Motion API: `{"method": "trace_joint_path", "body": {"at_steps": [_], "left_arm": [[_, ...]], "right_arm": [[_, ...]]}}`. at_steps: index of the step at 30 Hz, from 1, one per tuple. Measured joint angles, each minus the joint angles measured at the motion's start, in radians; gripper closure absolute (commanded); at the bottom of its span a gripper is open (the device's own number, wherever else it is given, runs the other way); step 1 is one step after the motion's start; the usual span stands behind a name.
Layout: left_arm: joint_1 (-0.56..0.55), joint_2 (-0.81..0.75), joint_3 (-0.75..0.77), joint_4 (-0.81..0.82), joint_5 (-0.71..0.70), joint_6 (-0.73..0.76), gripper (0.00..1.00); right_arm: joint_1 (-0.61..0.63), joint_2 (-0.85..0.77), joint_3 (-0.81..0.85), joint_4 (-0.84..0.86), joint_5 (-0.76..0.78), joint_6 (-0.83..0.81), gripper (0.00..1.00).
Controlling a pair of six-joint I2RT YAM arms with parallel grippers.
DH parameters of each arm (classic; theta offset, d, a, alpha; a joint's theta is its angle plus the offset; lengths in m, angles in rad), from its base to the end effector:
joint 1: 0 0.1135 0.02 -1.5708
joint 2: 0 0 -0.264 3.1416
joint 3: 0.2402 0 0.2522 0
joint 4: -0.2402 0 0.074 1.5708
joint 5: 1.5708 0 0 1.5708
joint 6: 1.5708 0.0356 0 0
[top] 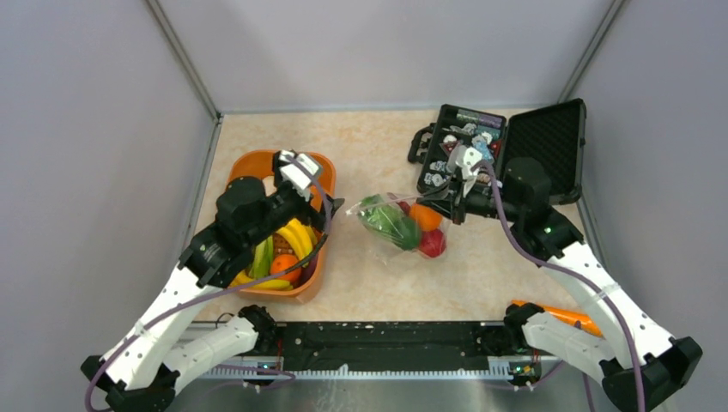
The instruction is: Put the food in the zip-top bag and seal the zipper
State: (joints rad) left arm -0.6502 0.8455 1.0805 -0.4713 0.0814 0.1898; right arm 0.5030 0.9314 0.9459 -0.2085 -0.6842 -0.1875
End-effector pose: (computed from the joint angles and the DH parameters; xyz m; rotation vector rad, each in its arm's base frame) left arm 0.1380 -0.1086 0.4008 0.7970 1.6411 -0.4001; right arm 0.1698 0.1191 0.3693 -1.0573 1.4495 0.8280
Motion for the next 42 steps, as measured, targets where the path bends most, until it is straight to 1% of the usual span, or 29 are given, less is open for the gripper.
{"method": "trace_joint_path", "body": {"at_steps": [3,7,11,15,18,22,25,28,30,31,32,33,35,36,37,38,39,40,41,42], "left_arm": [[0.003,-0.064,-0.028,0.082,-0.057,-0.034,0.01],[0.012,-0.090,-0.041,0.150,-0.133,-0.075,0.01],[0.022,-0.075,-0.041,0.157,-0.174,-0.103,0.01],[0.028,-0.061,-0.041,0.156,-0.206,-0.121,0.01],[0.034,-0.073,-0.041,0.157,-0.224,-0.130,0.01],[0.037,-0.077,-0.041,0.174,-0.234,-0.139,0.01],[0.039,-0.062,-0.041,0.185,-0.232,-0.144,0.01],[0.039,-0.039,-0.041,0.188,-0.227,-0.151,0.01],[0.040,-0.015,-0.041,0.186,-0.224,-0.156,0.01],[0.040,-0.007,-0.041,0.185,-0.221,-0.158,0.01],[0.041,-0.001,-0.041,0.183,-0.220,-0.160,0.01],[0.041,0.002,-0.041,0.180,-0.217,-0.161,0.01],[0.041,0.003,-0.041,0.178,-0.211,-0.163,0.01],[0.042,0.003,-0.041,0.179,-0.209,-0.163,0.01],[0.042,0.003,-0.041,0.179,-0.206,-0.163,0.01],[0.043,0.003,-0.041,0.179,-0.204,-0.163,0.01],[0.045,0.003,-0.041,0.179,-0.202,-0.163,0.01],[0.047,0.003,-0.041,0.178,-0.202,-0.163,0.01],[0.048,0.003,-0.041,0.178,-0.202,-0.163,0.01],[0.048,0.003,-0.040,0.178,-0.202,-0.163,0.01]], "right_arm": [[0.000,-0.048,-0.004,0.003,-0.035,0.034,1.00],[0.000,-0.117,-0.004,0.015,-0.053,0.068,1.00],[0.000,-0.130,0.018,0.008,-0.117,0.087,1.00],[0.000,-0.133,0.045,-0.022,-0.239,0.112,1.00],[0.000,-0.172,0.045,-0.033,-0.311,0.131,1.00],[0.000,-0.219,0.051,-0.047,-0.332,0.147,1.00],[0.000,-0.172,0.079,-0.072,-0.286,0.147,1.00],[0.000,-0.040,0.103,-0.095,-0.213,0.154,1.00],[-0.002,0.083,0.109,-0.100,-0.145,0.159,1.00],[-0.002,0.154,0.115,-0.103,-0.106,0.158,0.98],[-0.002,0.212,0.118,-0.106,-0.077,0.158,0.93],[-0.006,0.284,0.123,-0.117,-0.040,0.159,0.85],[-0.019,0.411,0.134,-0.132,0.021,0.161,0.82],[-0.030,0.455,0.139,-0.133,0.043,0.165,0.73],[-0.042,0.489,0.146,-0.136,0.063,0.166,0.58],[-0.058,0.520,0.156,-0.137,0.086,0.168,0.49],[-0.074,0.534,0.165,-0.136,0.104,0.176,0.45],[-0.085,0.537,0.171,-0.134,0.122,0.187,0.37],[-0.100,0.534,0.183,-0.129,0.140,0.191,0.26],[-0.110,0.529,0.195,-0.115,0.154,0.199,0.24]]}}
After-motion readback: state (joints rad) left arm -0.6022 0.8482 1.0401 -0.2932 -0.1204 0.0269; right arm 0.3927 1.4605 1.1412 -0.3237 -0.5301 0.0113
